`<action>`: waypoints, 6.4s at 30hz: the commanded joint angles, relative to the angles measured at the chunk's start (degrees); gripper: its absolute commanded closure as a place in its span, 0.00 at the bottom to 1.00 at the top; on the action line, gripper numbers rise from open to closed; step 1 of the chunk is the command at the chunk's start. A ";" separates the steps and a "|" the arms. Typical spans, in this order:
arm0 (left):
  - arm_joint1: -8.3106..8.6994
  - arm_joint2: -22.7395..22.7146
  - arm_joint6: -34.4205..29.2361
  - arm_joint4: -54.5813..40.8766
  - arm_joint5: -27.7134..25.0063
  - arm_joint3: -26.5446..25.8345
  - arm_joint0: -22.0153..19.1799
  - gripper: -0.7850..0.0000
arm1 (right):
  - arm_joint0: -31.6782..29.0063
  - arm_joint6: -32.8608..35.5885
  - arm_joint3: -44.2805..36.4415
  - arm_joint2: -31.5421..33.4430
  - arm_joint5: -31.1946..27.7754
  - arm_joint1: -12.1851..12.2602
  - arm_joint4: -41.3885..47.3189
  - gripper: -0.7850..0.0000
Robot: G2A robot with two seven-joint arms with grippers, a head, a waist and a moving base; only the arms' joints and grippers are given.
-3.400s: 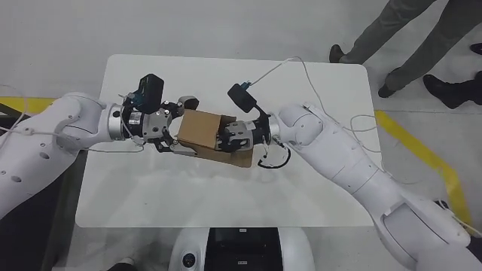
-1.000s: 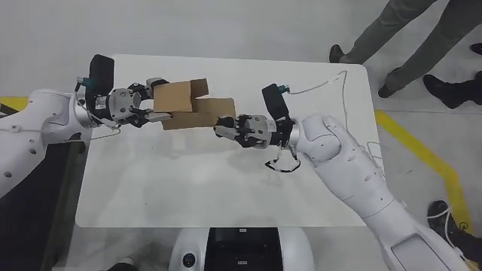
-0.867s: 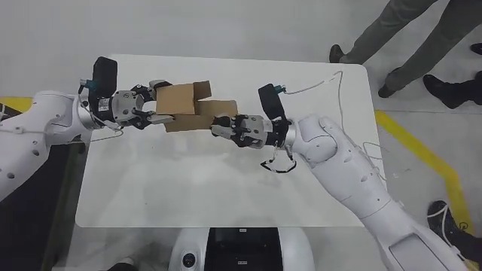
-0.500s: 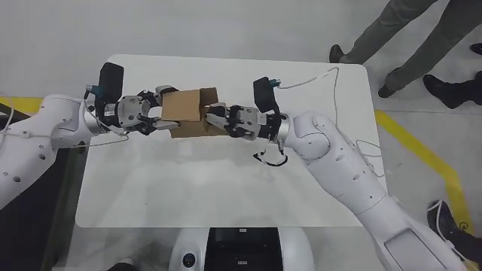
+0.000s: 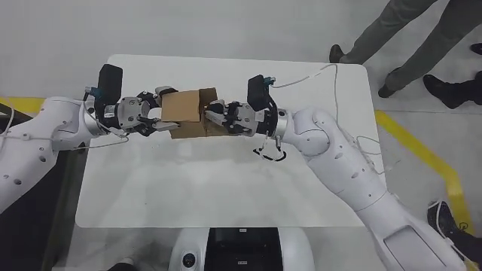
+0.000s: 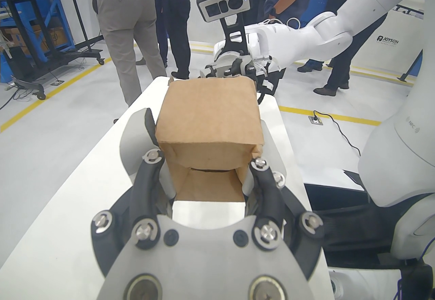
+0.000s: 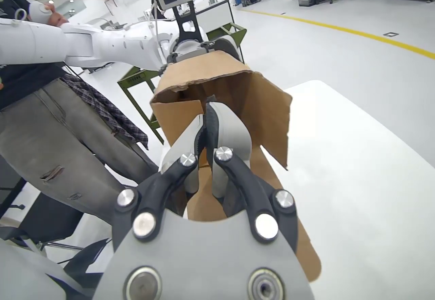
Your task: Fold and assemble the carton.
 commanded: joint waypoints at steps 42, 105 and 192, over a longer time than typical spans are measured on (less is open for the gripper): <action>-1.93 -4.79 -3.89 0.52 0.00 -3.15 4.30 0.65 | -2.11 -11.48 -1.97 4.31 4.05 0.70 -21.82 1.00; -3.83 -5.90 1.14 10.28 0.00 -1.37 3.16 0.65 | -15.29 28.66 -7.50 21.68 35.37 4.77 33.36 1.00; -4.96 -3.18 -3.34 10.40 0.00 -0.89 1.29 0.66 | -12.04 38.21 -8.00 10.58 42.56 2.62 63.33 0.84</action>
